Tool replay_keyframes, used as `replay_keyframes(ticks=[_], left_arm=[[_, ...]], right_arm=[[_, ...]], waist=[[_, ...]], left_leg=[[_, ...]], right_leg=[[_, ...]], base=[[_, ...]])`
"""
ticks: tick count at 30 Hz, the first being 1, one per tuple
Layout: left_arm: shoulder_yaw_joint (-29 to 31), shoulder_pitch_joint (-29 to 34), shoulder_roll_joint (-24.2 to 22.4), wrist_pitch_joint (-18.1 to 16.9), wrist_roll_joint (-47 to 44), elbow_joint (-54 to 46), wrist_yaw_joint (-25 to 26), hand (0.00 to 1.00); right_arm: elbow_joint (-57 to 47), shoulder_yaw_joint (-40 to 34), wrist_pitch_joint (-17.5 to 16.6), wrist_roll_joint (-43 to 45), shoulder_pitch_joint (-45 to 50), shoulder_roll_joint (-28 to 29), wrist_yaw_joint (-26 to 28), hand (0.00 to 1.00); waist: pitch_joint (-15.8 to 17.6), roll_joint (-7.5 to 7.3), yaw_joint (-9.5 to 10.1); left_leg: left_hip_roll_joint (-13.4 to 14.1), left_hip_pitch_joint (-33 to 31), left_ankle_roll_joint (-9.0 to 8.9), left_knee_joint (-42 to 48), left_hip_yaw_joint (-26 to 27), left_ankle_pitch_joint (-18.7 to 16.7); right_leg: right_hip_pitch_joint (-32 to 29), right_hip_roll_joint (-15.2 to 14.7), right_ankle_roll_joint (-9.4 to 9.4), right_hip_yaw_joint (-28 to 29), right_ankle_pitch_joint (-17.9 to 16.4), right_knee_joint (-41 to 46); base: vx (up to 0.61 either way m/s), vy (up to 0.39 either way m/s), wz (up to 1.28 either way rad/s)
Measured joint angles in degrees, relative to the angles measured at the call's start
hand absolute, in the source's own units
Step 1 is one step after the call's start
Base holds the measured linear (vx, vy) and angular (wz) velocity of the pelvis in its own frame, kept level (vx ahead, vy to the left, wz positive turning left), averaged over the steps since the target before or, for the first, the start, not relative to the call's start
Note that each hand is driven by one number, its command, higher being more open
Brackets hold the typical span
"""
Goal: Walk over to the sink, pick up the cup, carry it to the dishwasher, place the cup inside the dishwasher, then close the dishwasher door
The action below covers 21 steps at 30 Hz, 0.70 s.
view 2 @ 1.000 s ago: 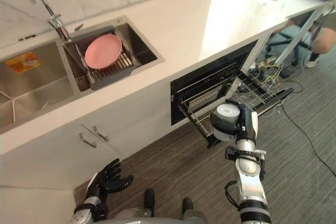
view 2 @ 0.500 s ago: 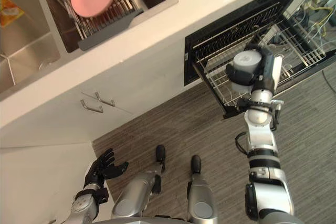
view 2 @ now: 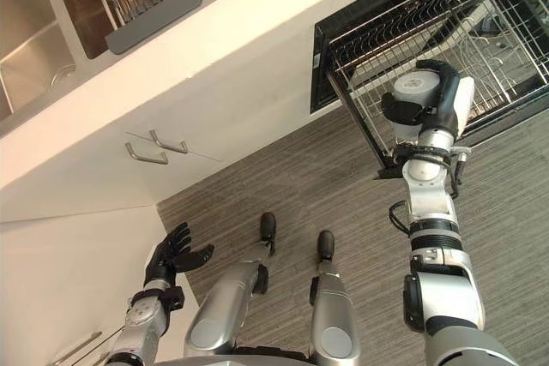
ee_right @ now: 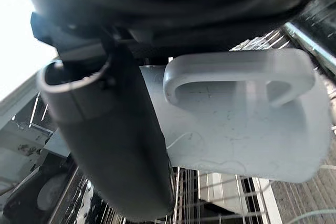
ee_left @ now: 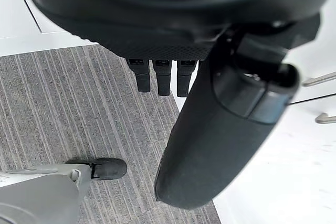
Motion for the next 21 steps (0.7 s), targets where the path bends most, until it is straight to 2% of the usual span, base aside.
replay_keyframes(ticks=[8, 14, 21], left_arm=[[-0.06, -1.25, -0.11, -0.11, -0.04, 0.00, 0.14, 0.90], [-0.06, -1.42, -0.24, -0.06, -0.03, -0.13, 0.15, 0.90], [-0.02, -1.35, -0.30, 0.68, 0.03, -0.05, 0.10, 0.90]], right_arm=[[1.65, -0.05, 0.15, 0.08, -1.31, 0.24, -0.75, 0.90], [-0.75, -2.33, 0.20, 0.56, 0.37, 2.62, -1.10, 0.90], [-17.36, -4.70, 0.12, 2.54, 10.49, 8.21, -1.70, 0.90]], waist=[[0.14, 0.14, 0.48], [0.16, 0.10, 0.65], [0.33, -0.43, -0.13]], left_leg=[[0.02, 0.35, -0.09, -2.20, -0.60, 1.62], [0.17, 2.79, -0.36, -4.57, -1.04, 2.87], [0.43, 7.03, -0.64, -6.95, -1.44, 3.71]], right_leg=[[-0.57, 0.07, -0.12, -0.59, -0.07, 0.41], [0.60, 0.29, -0.56, -0.91, -0.44, 0.97], [4.25, 0.59, -0.74, -1.46, -0.79, 0.26]], base=[[-0.01, -0.006, 0.03], [0.00, -0.011, 0.02], [0.01, -0.009, 0.02]])
